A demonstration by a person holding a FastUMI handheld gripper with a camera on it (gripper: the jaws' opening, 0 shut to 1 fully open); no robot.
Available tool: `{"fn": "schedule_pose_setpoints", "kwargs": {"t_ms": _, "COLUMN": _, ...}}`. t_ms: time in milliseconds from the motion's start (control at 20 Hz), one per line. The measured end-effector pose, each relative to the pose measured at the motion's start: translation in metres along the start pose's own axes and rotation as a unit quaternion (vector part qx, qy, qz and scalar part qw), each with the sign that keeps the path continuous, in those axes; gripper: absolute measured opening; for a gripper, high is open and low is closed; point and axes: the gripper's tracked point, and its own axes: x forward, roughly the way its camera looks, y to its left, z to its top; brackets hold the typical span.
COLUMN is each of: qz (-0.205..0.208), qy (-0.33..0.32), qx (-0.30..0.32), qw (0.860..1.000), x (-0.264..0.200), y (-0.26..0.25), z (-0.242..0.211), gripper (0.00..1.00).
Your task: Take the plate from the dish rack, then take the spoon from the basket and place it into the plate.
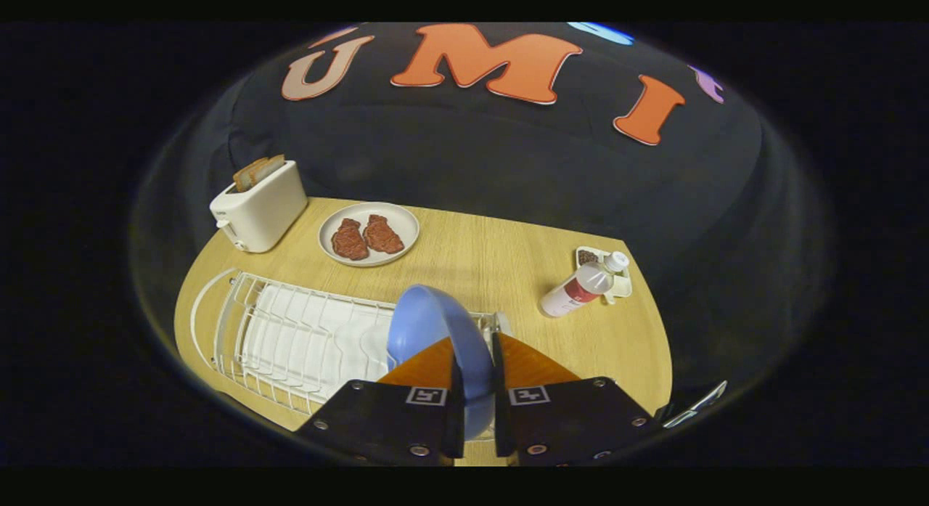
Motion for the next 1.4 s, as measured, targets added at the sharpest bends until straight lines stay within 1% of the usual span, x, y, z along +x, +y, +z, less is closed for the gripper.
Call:
{"fn": "schedule_pose_setpoints", "kwargs": {"t_ms": 50, "qz": -0.011, "qy": -0.002, "qx": -0.013, "qw": 1.000, "x": 0.000, "y": -0.004, "z": 0.001, "gripper": 0.15}}
{"fn": "schedule_pose_setpoints", "kwargs": {"t_ms": 100, "qz": -0.012, "qy": -0.002, "qx": -0.021, "qw": 1.000, "x": 0.000, "y": -0.003, "z": 0.001, "gripper": 0.14}}
{"fn": "schedule_pose_setpoints", "kwargs": {"t_ms": 500, "qz": -0.019, "qy": -0.009, "qx": -0.035, "qw": 0.999, "x": -0.006, "y": -0.009, "z": 0.008, "gripper": 0.13}}
{"fn": "schedule_pose_setpoints", "kwargs": {"t_ms": 850, "qz": -0.039, "qy": -0.017, "qx": -0.049, "qw": 0.998, "x": -0.009, "y": -0.007, "z": 0.014, "gripper": 0.13}}
{"fn": "schedule_pose_setpoints", "kwargs": {"t_ms": 1400, "qz": -0.037, "qy": -0.004, "qx": -0.064, "qw": 0.997, "x": -0.010, "y": -0.014, "z": 0.008, "gripper": 0.13}}
